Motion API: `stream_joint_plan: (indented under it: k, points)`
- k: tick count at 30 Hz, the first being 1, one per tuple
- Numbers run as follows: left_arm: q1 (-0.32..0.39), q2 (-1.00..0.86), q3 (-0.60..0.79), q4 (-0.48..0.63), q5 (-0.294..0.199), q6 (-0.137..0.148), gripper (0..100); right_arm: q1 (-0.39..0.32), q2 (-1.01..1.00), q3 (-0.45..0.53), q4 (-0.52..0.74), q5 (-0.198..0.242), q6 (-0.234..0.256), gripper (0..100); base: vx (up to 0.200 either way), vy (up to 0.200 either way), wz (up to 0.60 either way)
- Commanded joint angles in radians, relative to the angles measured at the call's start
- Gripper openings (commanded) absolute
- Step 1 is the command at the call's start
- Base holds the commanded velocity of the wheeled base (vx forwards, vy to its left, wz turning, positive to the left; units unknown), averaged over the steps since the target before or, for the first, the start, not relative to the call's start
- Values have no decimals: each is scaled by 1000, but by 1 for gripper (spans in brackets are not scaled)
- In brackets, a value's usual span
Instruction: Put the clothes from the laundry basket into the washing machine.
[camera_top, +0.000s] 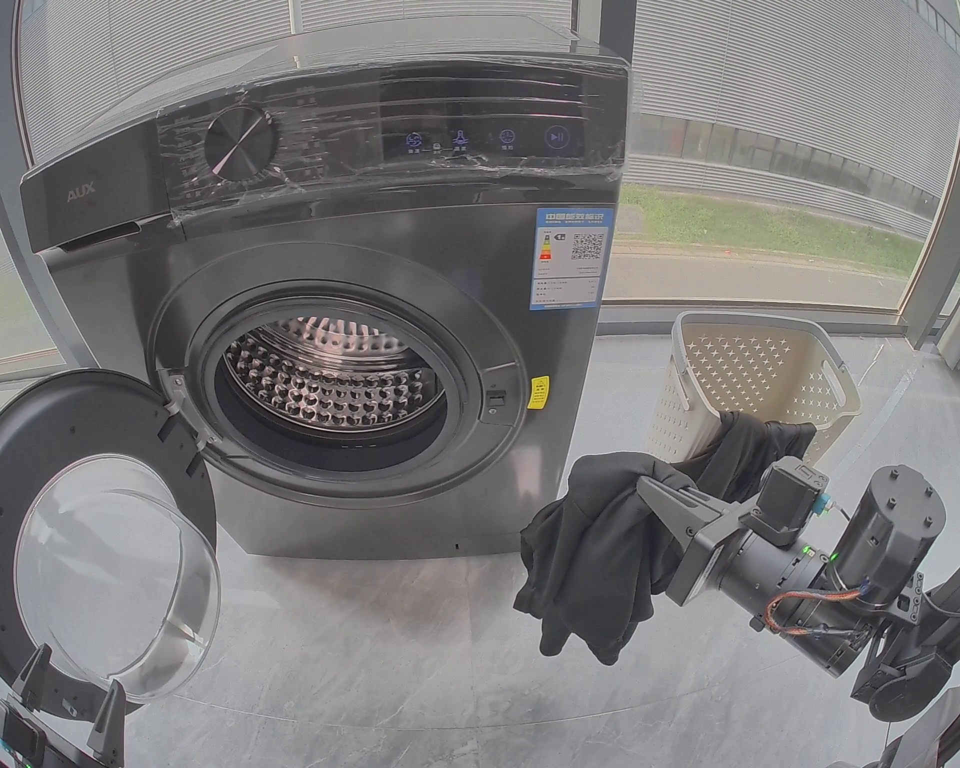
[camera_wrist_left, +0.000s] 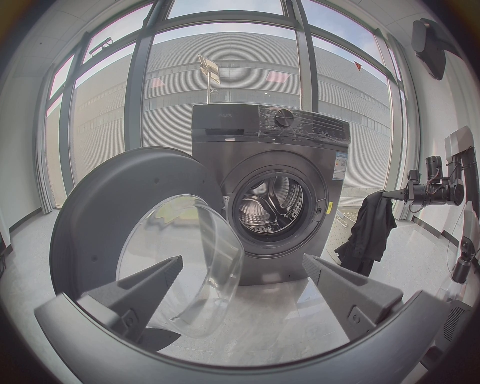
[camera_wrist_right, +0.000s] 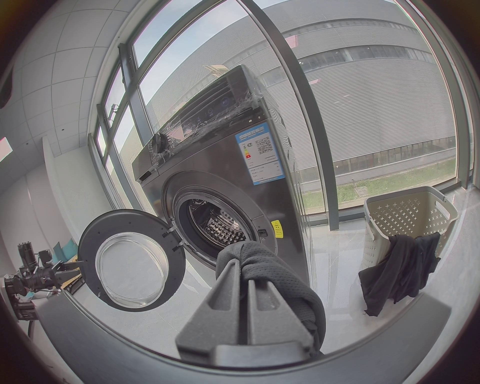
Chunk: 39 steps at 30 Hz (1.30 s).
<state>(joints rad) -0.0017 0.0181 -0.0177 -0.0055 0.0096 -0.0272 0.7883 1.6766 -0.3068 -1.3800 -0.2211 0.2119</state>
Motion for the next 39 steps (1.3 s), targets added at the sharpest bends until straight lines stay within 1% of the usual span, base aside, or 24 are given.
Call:
stream_joint_plan:
  k: [1,4,9,13,17,19,22,23,27,29,32,36,37,39]
  points:
    - [0,-15,15,-1,1,0,100,2,5,0,-1,0,1,0,0,200,0]
    - [0,-15,15,-1,1,0,100,5,9,2,-1,0,1,0,0,200,0]
    - [0,-15,15,-1,0,0,100,8,11,-2,-2,0,1,0,0,0,0]
    - [0,-15,15,-1,1,1,100,9,12,14,-2,2,3,0,0,0,0]
    - [0,-15,15,-2,1,12,100,22,11,11,1,5,1,0,0,0,0]
    - [0,-17,16,-2,6,13,100,25,8,8,13,17,-2,0,0,0,0]
    - [0,-17,16,-2,6,13,100,28,11,9,10,58,-6,0,0,0,0]
    - [0,-17,16,-2,4,13,100,29,11,11,4,65,-8,0,0,0,0]
    - [0,-17,16,-2,4,13,100,58,12,8,-1,108,-6,0,0,0,0]
    - [0,-18,18,-2,-3,30,100,74,17,8,-1,123,-3,0,0,0,0]
    - [5,-17,18,-4,-7,41,100,88,48,-12,-4,123,-2,0,0,0,0]
    - [5,-18,18,-4,-5,43,100,100,78,-58,-4,115,0,0,0,0,0]
    - [5,-18,18,-5,-5,50,100,106,81,-67,-4,114,0,0,0,0,0]
    - [3,-18,18,-13,-7,53,100,108,84,-75,-4,112,0,0,0,0,0]
